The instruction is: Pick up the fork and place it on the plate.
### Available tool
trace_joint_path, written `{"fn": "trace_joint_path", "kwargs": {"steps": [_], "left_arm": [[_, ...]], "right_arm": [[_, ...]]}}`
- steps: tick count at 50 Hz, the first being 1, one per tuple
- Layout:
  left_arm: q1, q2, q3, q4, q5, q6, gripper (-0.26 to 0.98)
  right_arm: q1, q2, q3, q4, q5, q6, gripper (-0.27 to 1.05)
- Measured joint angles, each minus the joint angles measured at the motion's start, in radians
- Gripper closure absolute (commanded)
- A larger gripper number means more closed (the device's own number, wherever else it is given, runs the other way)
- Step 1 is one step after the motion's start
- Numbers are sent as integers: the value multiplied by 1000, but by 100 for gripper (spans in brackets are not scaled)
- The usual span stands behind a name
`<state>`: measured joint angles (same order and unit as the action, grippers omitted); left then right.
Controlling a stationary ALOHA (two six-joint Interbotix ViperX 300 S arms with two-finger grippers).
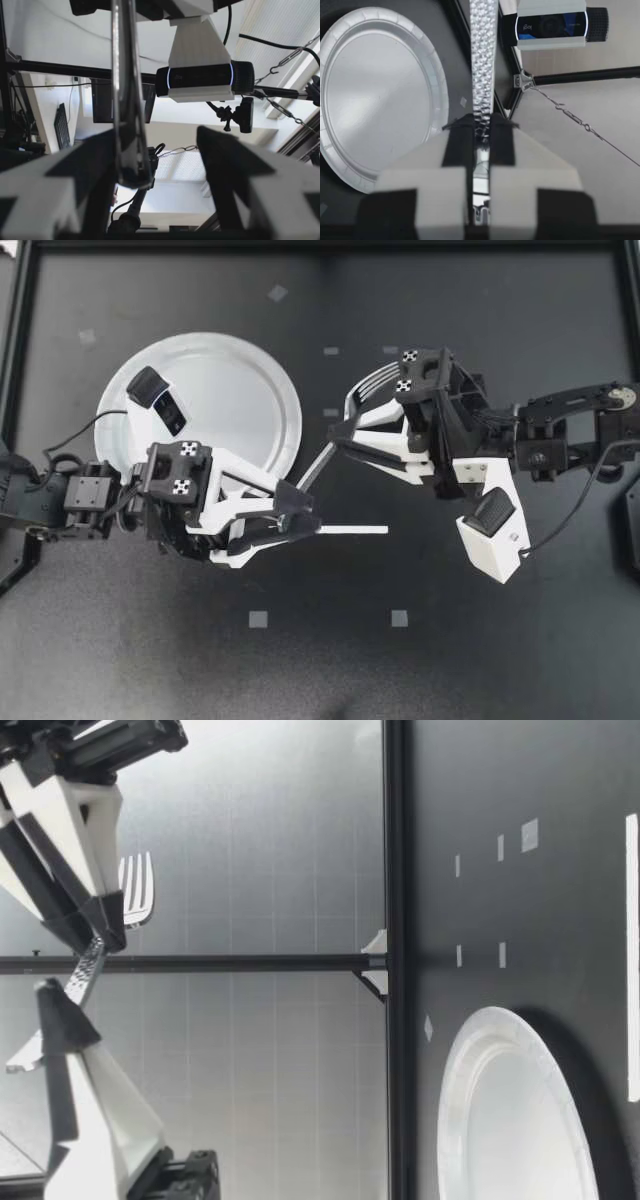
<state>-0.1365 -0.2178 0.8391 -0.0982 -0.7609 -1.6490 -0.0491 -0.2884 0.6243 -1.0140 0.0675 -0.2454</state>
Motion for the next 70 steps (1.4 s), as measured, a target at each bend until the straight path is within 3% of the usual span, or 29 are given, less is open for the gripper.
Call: {"fn": "trace_joint_path", "kwargs": {"steps": [18,33,49,54,57,65,70], "left_arm": [[0,-2,20,0,-2,-3,23],[-2,-5,20,-2,-2,-3,57],[-6,-3,21,-2,2,2,59],[-6,-3,21,-2,2,2,59],[-6,-3,21,-2,2,2,59],[-8,-3,21,-2,2,3,59],[-8,-5,21,0,2,6,59]], "right_arm": [[0,-41,14,0,0,2,77],[-2,-41,37,8,-5,6,77],[-3,-17,37,9,-20,11,75],[-3,3,37,9,-20,9,64],[-3,11,37,9,-21,11,52],[-5,37,37,18,-54,8,6],[-8,43,31,48,-63,9,7]]}}
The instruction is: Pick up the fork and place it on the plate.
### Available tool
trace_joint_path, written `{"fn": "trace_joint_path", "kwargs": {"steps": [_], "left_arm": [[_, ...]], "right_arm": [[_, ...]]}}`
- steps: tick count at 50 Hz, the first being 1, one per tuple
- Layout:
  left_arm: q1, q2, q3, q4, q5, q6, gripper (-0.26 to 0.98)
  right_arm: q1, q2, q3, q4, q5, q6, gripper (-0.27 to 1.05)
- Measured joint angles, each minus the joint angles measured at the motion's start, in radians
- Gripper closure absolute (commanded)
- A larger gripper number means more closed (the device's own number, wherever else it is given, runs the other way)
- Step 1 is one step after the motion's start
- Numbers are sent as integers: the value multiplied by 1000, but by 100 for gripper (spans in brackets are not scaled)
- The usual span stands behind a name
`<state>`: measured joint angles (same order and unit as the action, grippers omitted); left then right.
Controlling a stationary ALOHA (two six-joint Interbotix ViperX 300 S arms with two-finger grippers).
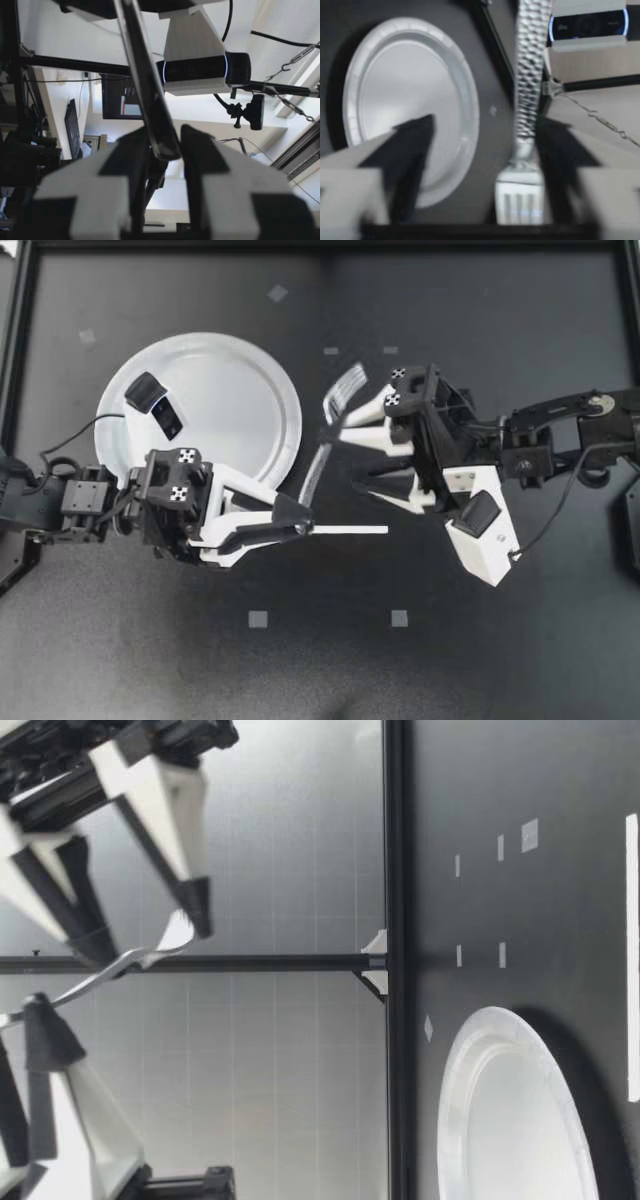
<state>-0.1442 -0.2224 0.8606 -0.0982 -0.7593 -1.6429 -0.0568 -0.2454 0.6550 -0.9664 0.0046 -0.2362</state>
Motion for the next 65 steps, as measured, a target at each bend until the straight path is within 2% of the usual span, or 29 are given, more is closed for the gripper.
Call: {"fn": "trace_joint_path", "kwargs": {"steps": [11,20,28,34,35,38,41,43,44,45,46,47,48,50,51,52,53,55,56,57,58,65], "left_arm": [[2,-6,18,0,0,6,59],[2,-12,40,2,8,8,59],[2,-15,48,2,26,11,59],[0,-23,81,2,43,9,59],[0,-37,112,2,80,9,59],[-2,-54,138,2,120,11,59],[-5,-124,173,2,278,28,59],[-5,-124,173,2,278,28,59],[-9,-183,176,2,430,58,59],[-9,-183,176,2,430,58,59],[-15,-252,172,2,604,95,59],[-15,-252,172,2,604,95,59],[-18,-308,164,3,756,124,59],[-18,-308,164,3,756,124,59],[-20,-374,141,8,945,155,59],[-20,-374,141,8,945,155,59],[-20,-423,115,26,1140,167,59],[-20,-423,115,26,1140,167,59],[-23,-448,89,54,1325,170,59],[-23,-448,89,54,1325,170,59],[-26,-445,83,75,1440,169,59],[-46,-367,91,91,1508,172,59]], "right_arm": [[-11,-8,-8,23,0,2,8],[-72,-51,-8,52,-48,0,8],[-87,-55,-8,66,-91,0,8],[-94,-58,-8,67,-94,0,8],[-97,-72,-8,67,-94,0,8],[-103,-92,-6,67,-94,0,8],[-109,-114,3,71,-95,0,8],[-117,-133,23,78,-95,0,8],[-117,-133,23,78,-95,0,8],[-123,-146,43,91,-94,0,8],[-123,-146,43,91,-94,0,8],[-130,-158,69,110,-94,0,8],[-130,-158,69,110,-94,0,8],[-141,-167,94,135,-95,2,8],[-141,-167,94,135,-95,2,8],[-147,-176,120,161,-100,0,8],[-147,-176,120,161,-100,0,8],[-152,-178,140,187,-110,0,8],[-152,-178,140,187,-110,0,8],[-156,-179,156,210,-126,0,8],[-156,-179,156,210,-126,0,8],[-176,-176,201,265,-206,-2,8]]}}
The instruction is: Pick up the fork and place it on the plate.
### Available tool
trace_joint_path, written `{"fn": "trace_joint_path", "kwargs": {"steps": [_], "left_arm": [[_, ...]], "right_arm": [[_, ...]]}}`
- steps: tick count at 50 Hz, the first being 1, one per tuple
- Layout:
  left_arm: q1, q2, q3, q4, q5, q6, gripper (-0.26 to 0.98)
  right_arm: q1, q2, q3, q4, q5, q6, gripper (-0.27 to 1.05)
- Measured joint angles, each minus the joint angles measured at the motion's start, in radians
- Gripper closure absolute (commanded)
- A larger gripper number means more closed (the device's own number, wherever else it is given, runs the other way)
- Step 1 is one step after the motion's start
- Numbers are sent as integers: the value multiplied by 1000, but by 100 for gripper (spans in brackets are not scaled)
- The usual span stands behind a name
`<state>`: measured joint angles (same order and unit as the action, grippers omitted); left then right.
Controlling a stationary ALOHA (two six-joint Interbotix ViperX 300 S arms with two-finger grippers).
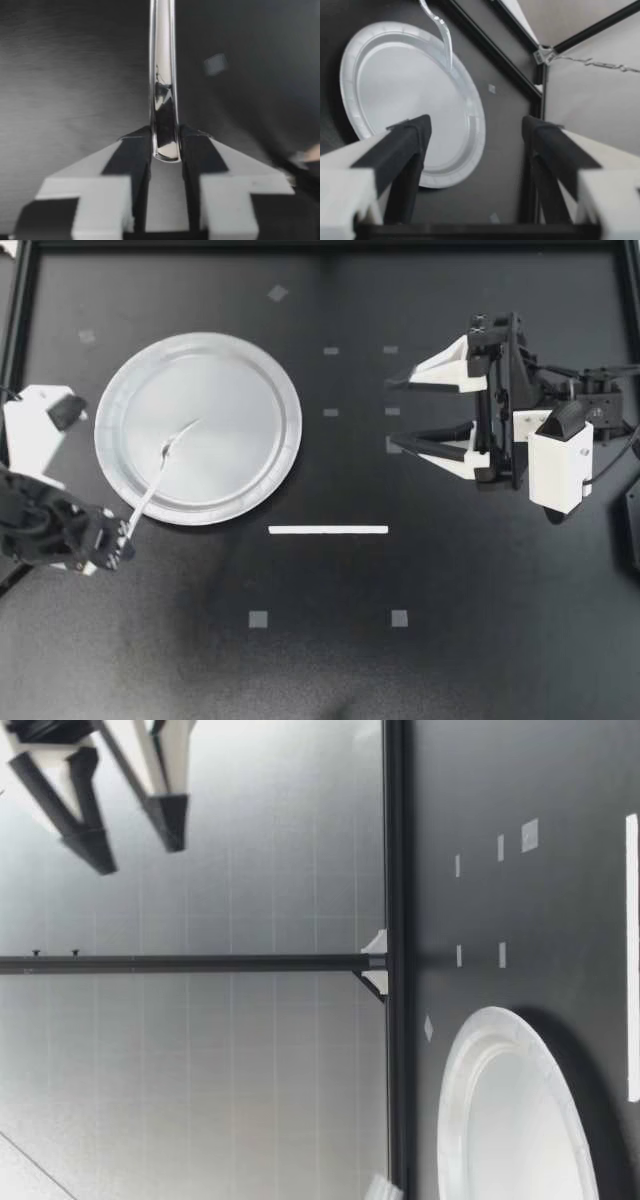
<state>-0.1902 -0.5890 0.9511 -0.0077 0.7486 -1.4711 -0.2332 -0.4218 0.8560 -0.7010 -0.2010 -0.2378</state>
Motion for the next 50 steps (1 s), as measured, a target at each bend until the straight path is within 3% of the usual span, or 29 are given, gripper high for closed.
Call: {"fn": "trace_joint_path", "kwargs": {"steps": [16,33,50], "left_arm": [[-54,256,-15,2,54,17,60],[-60,324,-17,11,52,23,60],[-60,405,-17,18,-41,25,59]], "right_arm": [[-6,44,6,18,-31,-2,8],[-8,118,6,69,-80,-5,8],[-8,135,6,80,-91,-5,8]]}}
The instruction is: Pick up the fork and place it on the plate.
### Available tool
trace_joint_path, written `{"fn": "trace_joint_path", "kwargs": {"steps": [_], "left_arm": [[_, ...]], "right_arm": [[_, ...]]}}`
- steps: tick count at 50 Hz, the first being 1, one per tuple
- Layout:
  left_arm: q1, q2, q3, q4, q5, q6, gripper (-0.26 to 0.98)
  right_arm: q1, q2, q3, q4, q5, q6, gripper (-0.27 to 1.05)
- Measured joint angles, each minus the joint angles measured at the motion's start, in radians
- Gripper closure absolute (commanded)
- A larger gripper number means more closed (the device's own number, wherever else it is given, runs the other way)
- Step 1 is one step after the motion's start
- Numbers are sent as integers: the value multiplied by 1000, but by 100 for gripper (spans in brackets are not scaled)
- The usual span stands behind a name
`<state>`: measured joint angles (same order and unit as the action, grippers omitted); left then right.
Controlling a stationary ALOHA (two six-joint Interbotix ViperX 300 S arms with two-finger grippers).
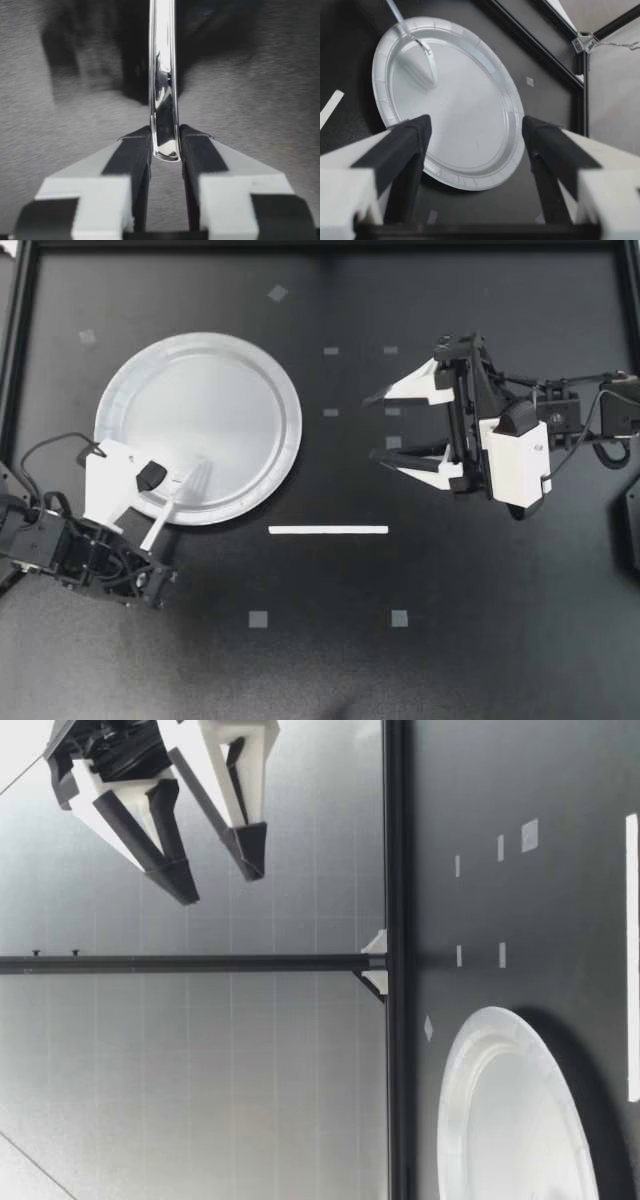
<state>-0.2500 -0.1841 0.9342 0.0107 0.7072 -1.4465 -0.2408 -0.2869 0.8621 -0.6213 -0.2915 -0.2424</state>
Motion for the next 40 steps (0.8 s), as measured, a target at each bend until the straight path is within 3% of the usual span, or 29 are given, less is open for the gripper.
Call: {"fn": "trace_joint_path", "kwargs": {"steps": [10,24,30,40], "left_arm": [[0,-5,35,-14,-115,0,58],[0,-3,55,-29,-143,0,57],[0,-5,61,-29,-143,0,49],[0,-5,63,-31,-143,-2,21]], "right_arm": [[-2,0,0,3,0,2,8],[0,0,-2,9,0,2,8],[-2,0,-2,9,0,2,8],[-2,0,-2,12,0,2,8]]}}
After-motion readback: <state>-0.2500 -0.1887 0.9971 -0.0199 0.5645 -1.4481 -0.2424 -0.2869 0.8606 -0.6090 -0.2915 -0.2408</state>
